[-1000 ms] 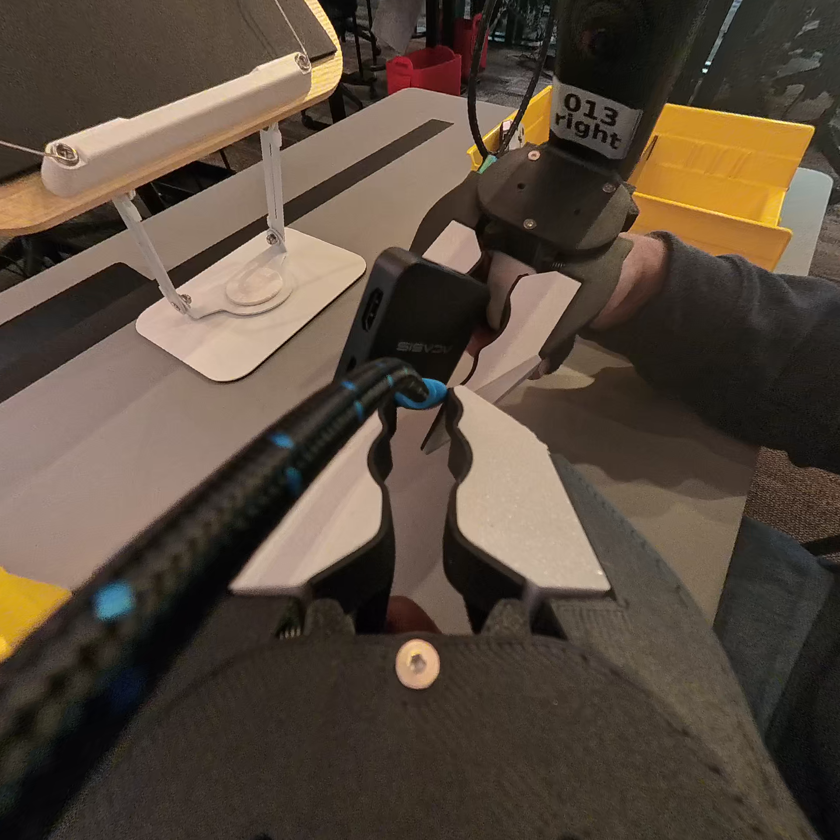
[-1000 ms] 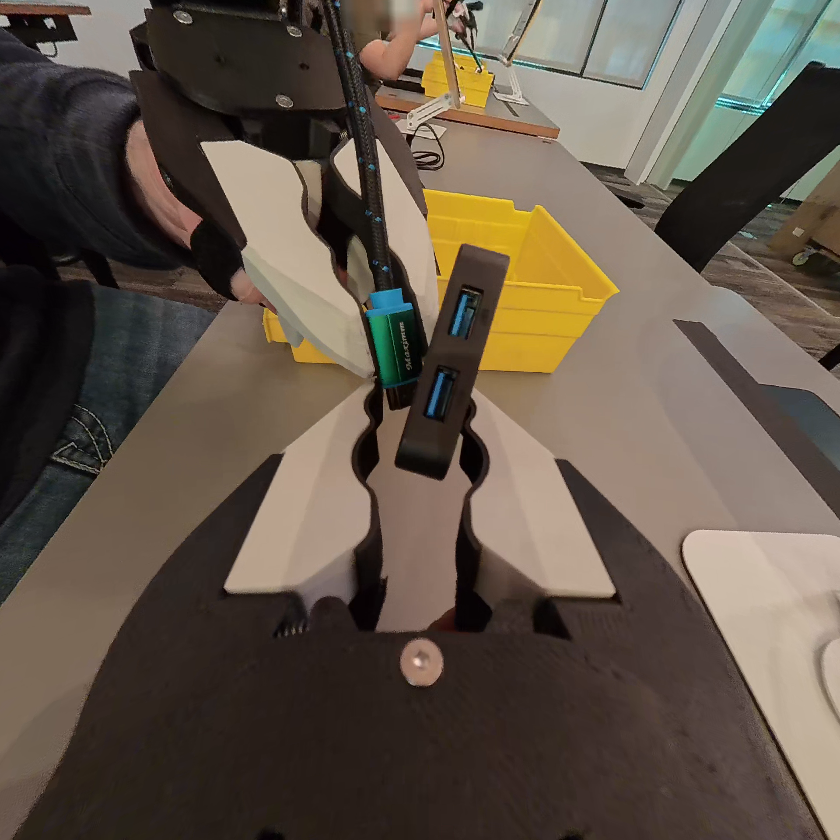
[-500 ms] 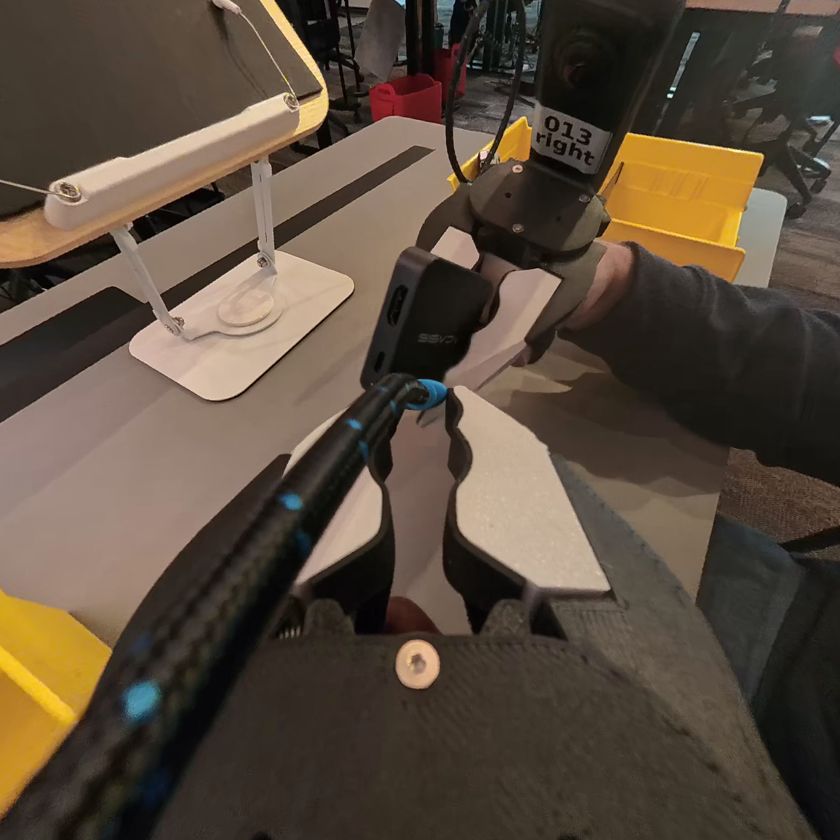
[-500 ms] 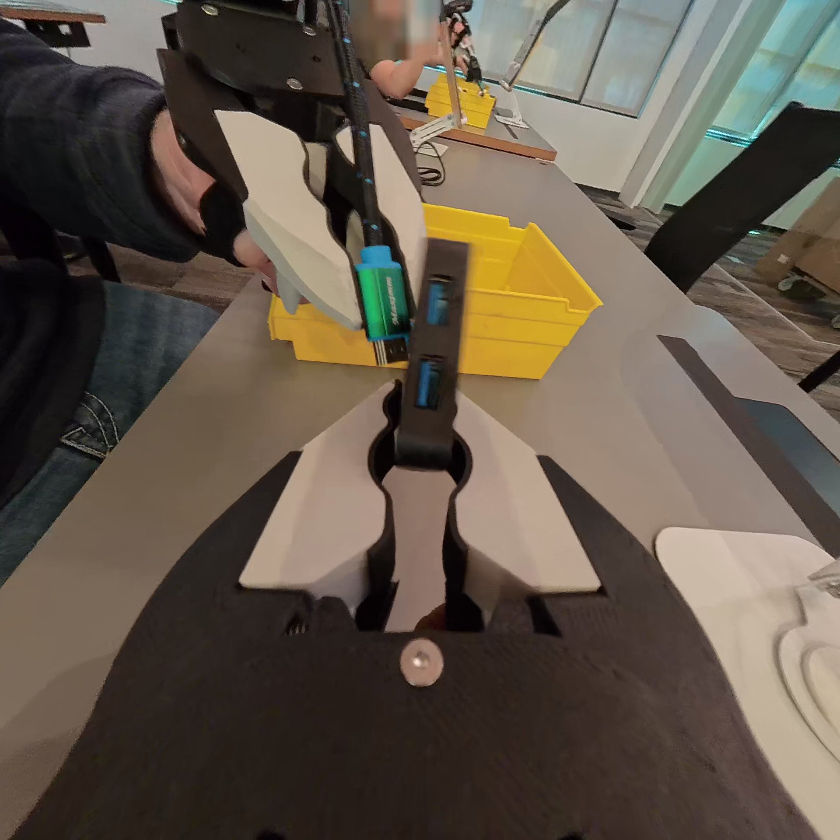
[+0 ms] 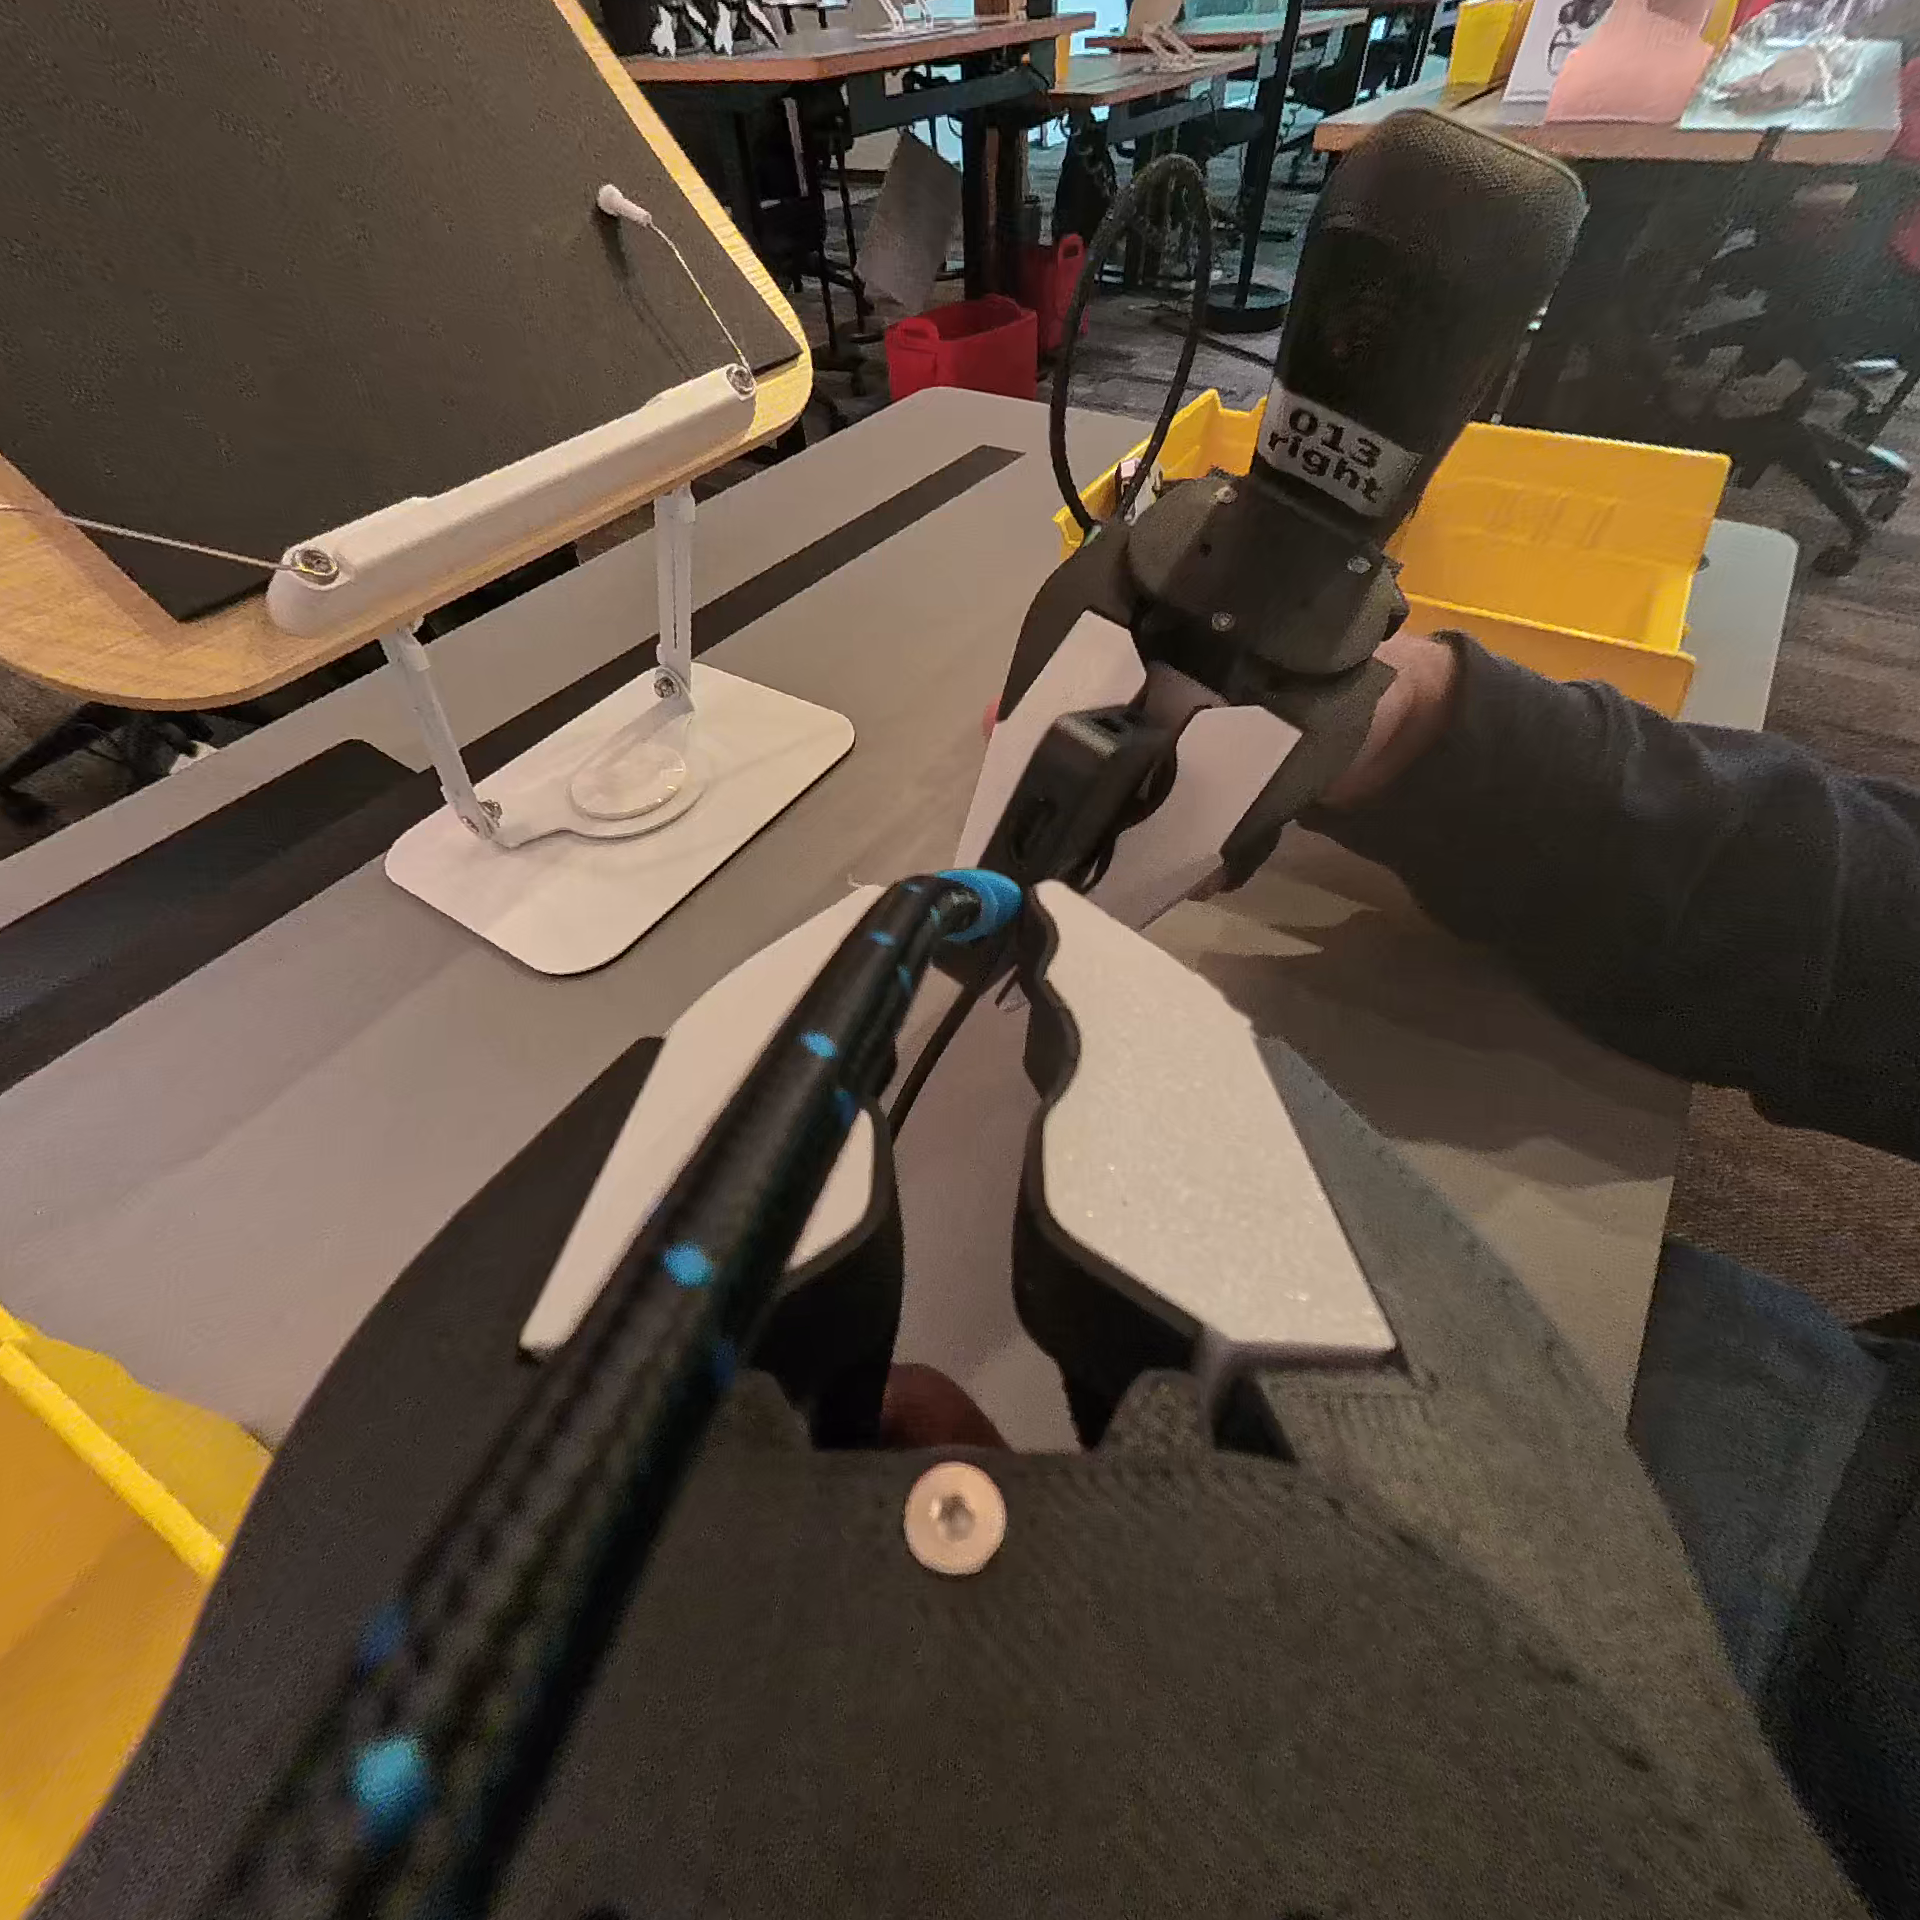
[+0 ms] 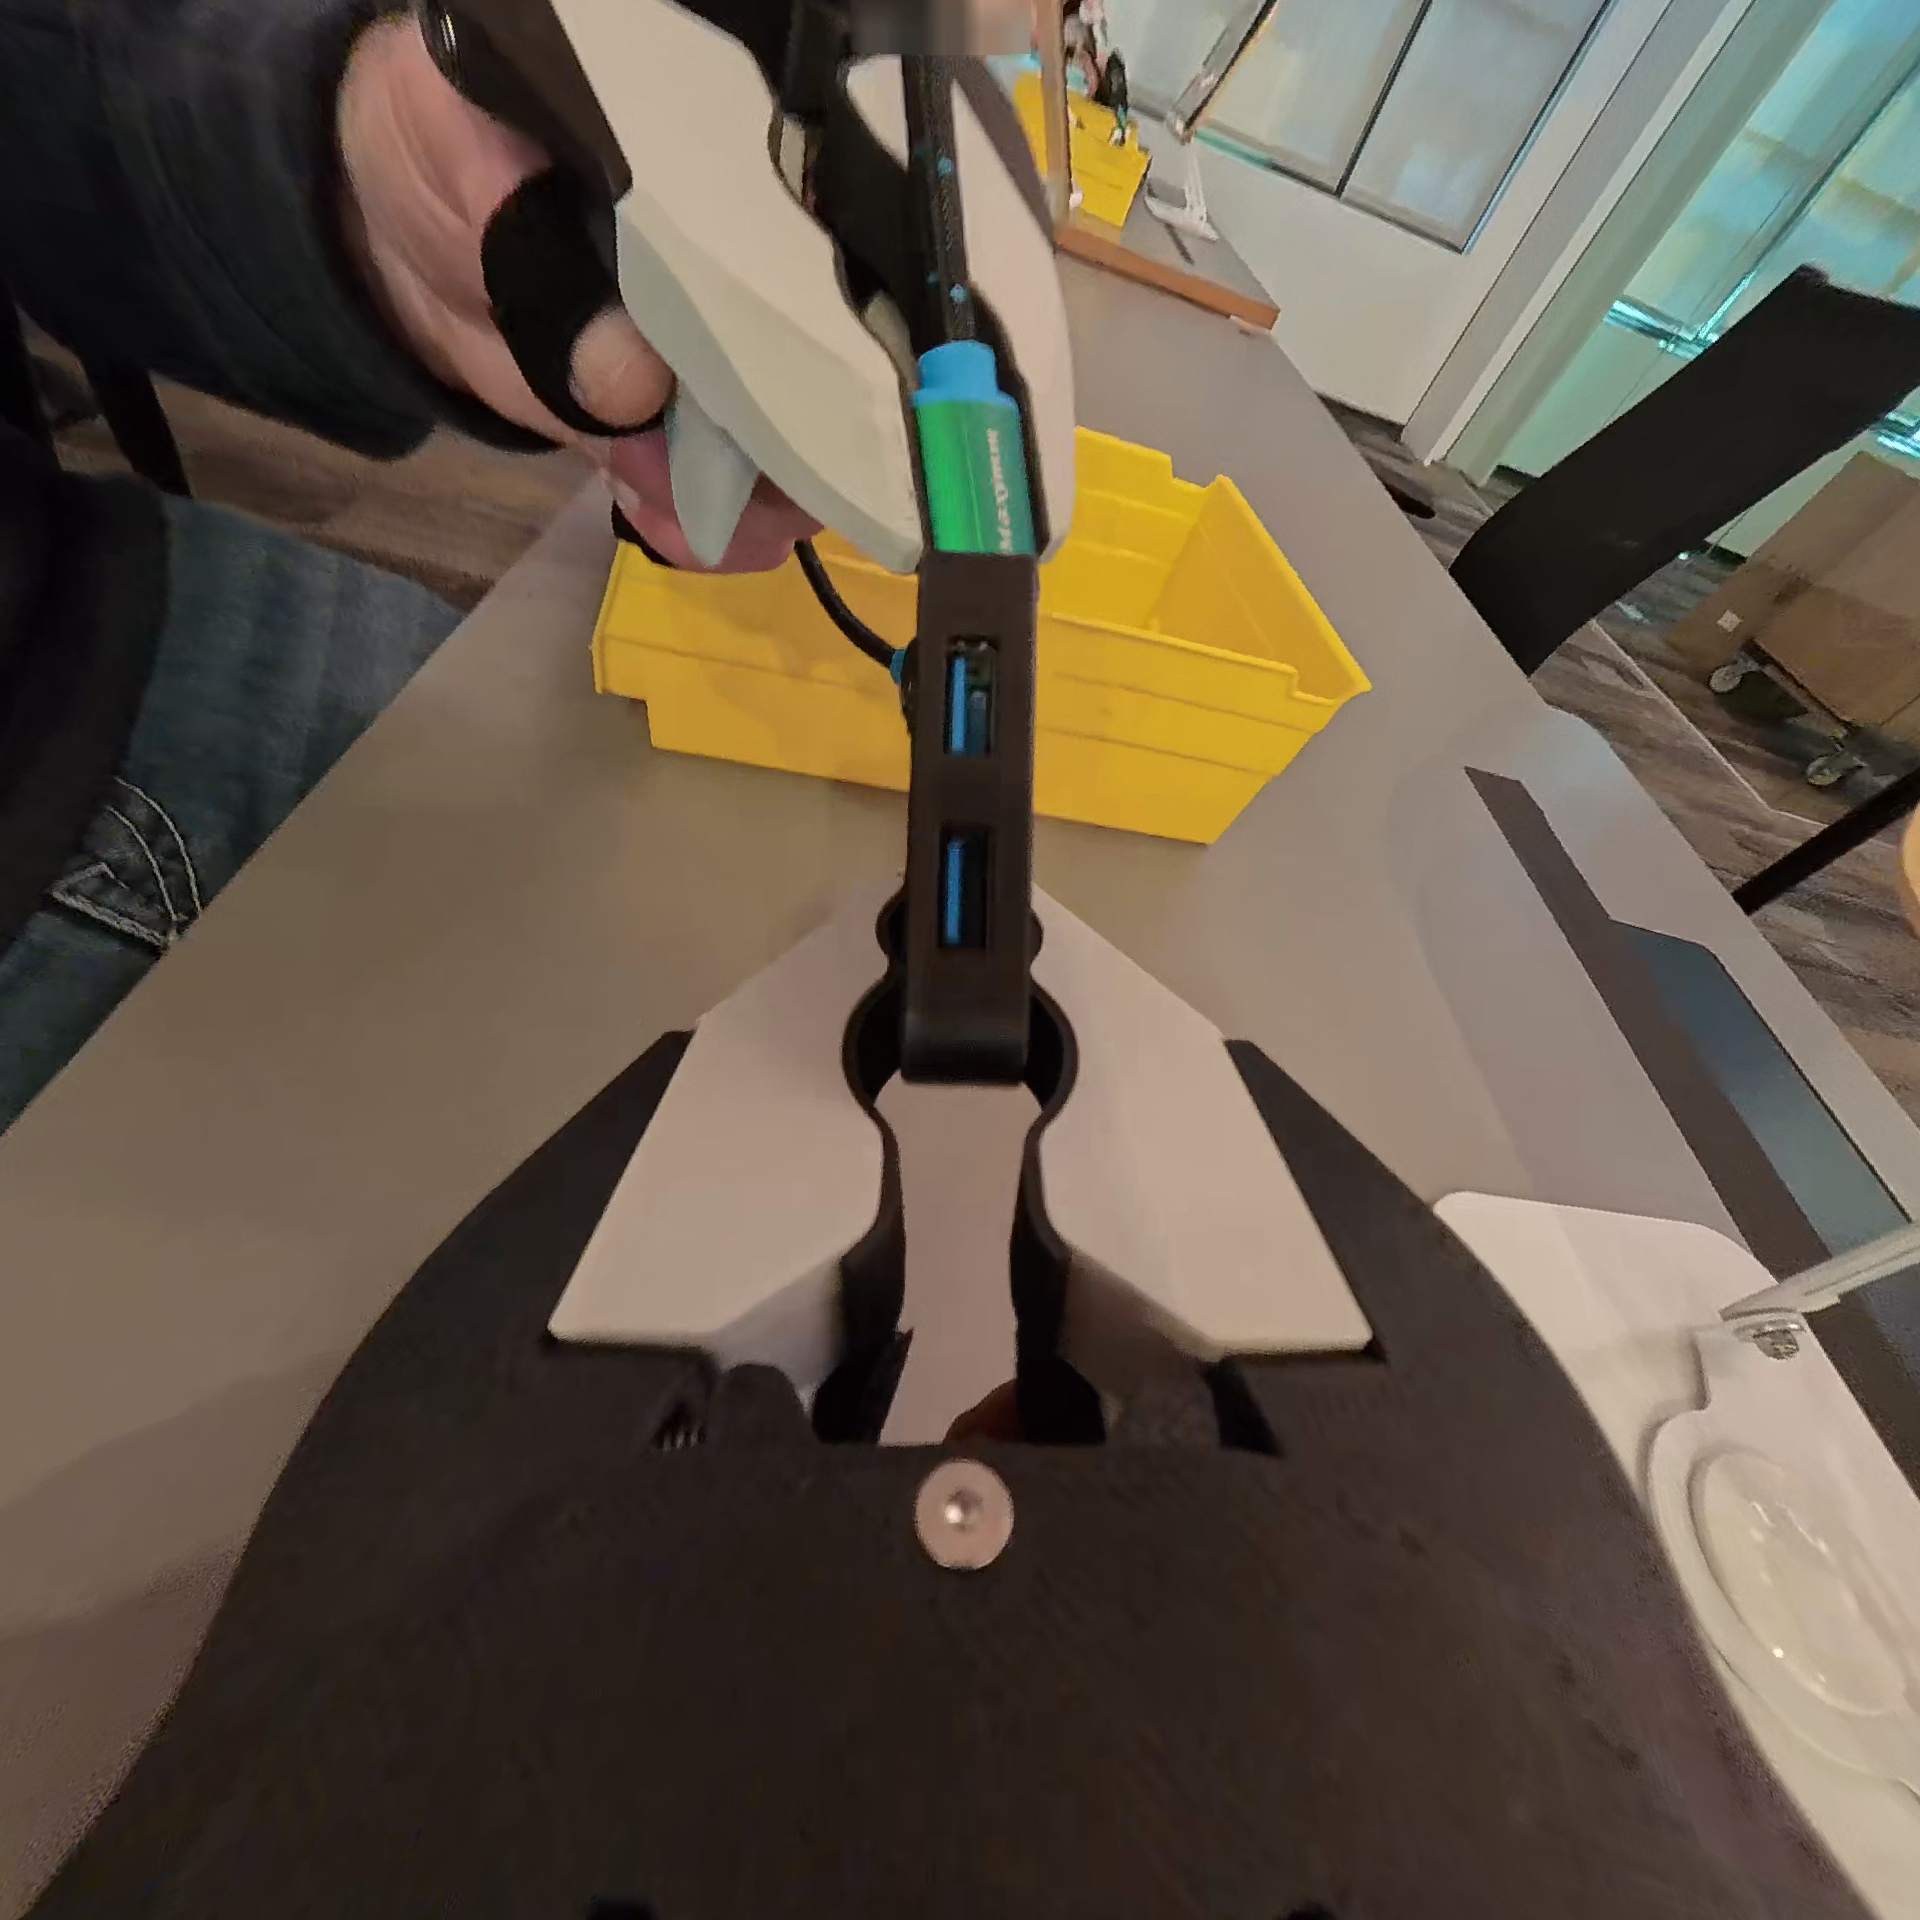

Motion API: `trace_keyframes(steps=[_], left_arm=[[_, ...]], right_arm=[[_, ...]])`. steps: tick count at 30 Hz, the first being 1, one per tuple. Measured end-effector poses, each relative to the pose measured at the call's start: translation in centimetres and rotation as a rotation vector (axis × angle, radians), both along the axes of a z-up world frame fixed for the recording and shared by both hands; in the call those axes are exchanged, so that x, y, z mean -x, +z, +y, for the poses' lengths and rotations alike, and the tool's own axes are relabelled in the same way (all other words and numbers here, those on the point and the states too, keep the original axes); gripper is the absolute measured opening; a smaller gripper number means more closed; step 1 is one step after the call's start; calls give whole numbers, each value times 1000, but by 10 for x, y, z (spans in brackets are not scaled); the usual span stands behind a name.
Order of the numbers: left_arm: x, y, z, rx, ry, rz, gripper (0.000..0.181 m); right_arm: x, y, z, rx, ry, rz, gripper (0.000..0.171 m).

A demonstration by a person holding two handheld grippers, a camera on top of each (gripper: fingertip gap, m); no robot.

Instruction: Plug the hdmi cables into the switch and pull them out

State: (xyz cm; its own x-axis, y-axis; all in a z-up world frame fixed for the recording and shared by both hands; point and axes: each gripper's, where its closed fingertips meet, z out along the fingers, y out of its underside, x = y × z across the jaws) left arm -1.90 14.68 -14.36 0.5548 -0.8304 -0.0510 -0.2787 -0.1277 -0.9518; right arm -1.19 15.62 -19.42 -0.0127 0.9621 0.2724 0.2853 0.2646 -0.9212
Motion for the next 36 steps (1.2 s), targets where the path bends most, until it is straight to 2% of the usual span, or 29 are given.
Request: trace_keyframes(steps=[16, 21, 28, 36], left_arm=[[-4, -14, 0, -24, 16, 85, 20], [-1, -8, 1, -53, 12, 67, 20], [2, 7, 3, 8, 14, -85, 21], [-4, 15, -3, 13, -17, -170, 21]], right_arm=[[8, -26, 17, -243, -147, -223, 11], [2, -20, 32, -376, -240, -241, 11], [3, 8, 45, -607, -378, -175, 11], [6, 26, 46, -704, -448, -111, 12]])
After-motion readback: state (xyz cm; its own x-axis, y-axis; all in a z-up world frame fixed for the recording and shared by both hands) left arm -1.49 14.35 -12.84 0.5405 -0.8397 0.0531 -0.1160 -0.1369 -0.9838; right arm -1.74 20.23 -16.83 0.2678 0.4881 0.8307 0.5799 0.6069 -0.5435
